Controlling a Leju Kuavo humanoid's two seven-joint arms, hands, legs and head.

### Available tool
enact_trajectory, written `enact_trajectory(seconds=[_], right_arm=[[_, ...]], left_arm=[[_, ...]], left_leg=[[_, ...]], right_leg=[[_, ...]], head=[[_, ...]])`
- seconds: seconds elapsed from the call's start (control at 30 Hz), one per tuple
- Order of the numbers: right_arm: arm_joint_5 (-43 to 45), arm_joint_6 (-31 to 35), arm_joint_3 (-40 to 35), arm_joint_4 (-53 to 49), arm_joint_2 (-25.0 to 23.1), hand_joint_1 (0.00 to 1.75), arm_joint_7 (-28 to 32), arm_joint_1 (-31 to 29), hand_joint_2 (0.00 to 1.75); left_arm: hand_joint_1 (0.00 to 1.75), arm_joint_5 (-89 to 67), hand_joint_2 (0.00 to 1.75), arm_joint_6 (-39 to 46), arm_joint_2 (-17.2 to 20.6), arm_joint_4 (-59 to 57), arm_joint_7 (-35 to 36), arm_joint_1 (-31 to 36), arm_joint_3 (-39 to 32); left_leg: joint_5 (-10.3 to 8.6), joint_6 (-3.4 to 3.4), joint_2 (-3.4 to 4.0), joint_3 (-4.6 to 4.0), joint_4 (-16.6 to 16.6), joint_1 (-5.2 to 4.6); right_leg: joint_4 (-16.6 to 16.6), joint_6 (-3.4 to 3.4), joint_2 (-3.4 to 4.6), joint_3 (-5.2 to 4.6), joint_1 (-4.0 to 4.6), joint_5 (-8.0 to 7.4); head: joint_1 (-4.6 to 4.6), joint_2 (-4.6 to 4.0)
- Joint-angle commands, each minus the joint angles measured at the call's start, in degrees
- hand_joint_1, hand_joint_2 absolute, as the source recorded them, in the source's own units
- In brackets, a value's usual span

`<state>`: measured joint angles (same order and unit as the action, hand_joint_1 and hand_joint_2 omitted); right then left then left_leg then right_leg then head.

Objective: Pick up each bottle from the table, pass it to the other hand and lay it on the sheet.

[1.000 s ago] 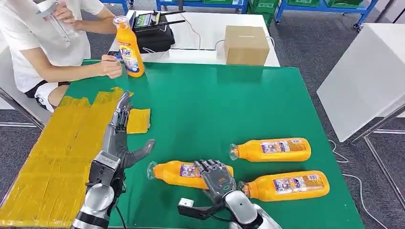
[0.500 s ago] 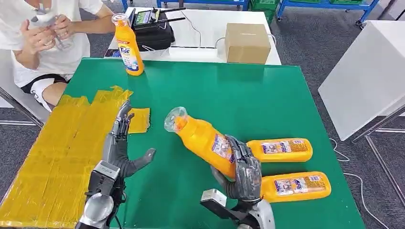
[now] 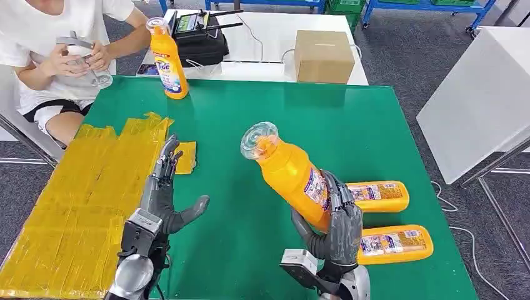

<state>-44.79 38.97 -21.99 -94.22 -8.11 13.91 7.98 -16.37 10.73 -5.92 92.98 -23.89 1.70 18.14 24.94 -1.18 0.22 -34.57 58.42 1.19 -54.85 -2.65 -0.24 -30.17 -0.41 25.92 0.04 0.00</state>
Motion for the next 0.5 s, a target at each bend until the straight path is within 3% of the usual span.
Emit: enact_trajectory(seconds=[0.03,0.07,0.2,0.5], right_arm=[[3.29,1.03,3.39,2.48,-1.18,1.75,4.06,-0.85,1.75],[4.06,1.03,3.00,3.82,-1.16,1.75,4.77,-1.69,1.75],[4.72,1.03,2.42,7.12,-1.83,1.75,7.19,-3.60,1.75],[4.91,0.05,-0.49,11.31,-0.70,1.75,7.16,-6.83,1.75]], left_arm=[[0.00,15.60,1.75,-21.85,4.93,-11.05,9.29,3.52,3.21],[0.00,17.36,1.75,-24.80,6.07,-12.26,8.85,3.99,3.90],[0.00,20.79,1.75,-29.36,6.83,-12.95,7.23,5.09,5.36],[0.00,23.10,1.75,-30.78,7.16,-11.50,7.67,6.61,7.06]], left_leg=[[-0.01,0.00,-0.09,0.24,-0.17,-0.06],[0.00,0.01,-0.12,0.55,-0.37,-0.17],[-0.02,0.01,0.02,0.36,-0.27,-0.10],[0.01,0.00,0.03,0.24,-0.15,-0.05]], right_leg=[[0.11,0.07,-0.06,0.23,-0.05,0.03],[0.22,0.15,-0.08,0.49,-0.15,0.09],[0.16,0.10,0.06,0.30,-0.09,0.00],[0.10,0.08,0.06,0.23,-0.04,0.02]], head=[[0.00,0.00],[0.00,0.00],[0.00,0.00],[0.02,0.00]])
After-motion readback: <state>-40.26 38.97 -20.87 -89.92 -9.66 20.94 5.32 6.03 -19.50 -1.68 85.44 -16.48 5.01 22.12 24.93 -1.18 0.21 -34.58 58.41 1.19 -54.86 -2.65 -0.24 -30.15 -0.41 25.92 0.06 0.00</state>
